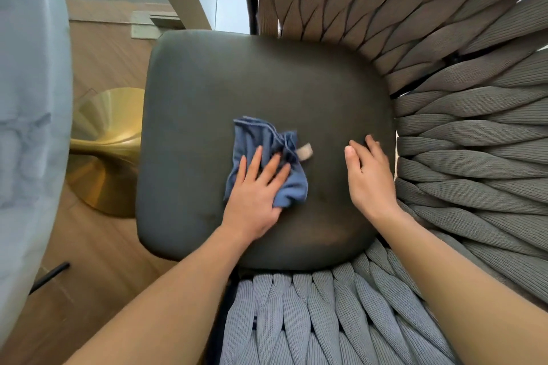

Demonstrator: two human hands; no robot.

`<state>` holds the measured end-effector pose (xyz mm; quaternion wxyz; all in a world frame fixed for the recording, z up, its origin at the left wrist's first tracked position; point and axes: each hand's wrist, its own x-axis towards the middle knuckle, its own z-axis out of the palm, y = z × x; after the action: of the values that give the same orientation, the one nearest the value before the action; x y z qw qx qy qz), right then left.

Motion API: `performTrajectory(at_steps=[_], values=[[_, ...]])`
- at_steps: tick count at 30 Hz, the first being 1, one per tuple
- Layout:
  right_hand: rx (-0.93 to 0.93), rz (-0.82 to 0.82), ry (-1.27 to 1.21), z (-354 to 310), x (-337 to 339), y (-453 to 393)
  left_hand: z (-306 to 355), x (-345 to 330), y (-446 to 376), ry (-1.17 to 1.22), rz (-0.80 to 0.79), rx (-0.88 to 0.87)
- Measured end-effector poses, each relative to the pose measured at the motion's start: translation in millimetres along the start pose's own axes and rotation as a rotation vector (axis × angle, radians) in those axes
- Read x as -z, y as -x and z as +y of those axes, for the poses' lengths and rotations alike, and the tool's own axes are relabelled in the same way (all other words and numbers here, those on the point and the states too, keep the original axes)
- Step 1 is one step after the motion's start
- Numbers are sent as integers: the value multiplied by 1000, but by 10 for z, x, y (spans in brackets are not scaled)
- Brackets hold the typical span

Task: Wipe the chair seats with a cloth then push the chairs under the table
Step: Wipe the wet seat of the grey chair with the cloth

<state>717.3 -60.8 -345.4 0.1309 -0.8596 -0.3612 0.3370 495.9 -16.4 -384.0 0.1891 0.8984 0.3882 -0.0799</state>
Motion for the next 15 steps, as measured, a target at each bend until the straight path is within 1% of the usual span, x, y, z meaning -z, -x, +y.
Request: performTrajectory(at_steps=[1,2,3,5,8,9,10,11,12,15], values=[[-2,9,-2,13,6,22,-57,-37,116,-13,10,-29],[-4,22,-4,36,15,48,-127,-50,209,-27,26,-23],[-7,37,-9,64,24,70,-188,-45,263,-38,44,19],[-27,59,-18,127,49,109,-205,-1,221,-28,56,165],[-67,67,-31,213,84,161,52,64,-134,20,98,381],[-76,60,-37,236,94,174,171,57,-263,30,106,408],[-83,49,-39,255,103,182,282,38,-367,29,100,395],[-87,37,-36,273,110,186,377,12,-429,17,87,333],[-89,26,-28,288,115,185,449,-24,-438,-1,71,223],[-88,7,-23,310,117,158,430,-161,-183,-39,-6,-213]])
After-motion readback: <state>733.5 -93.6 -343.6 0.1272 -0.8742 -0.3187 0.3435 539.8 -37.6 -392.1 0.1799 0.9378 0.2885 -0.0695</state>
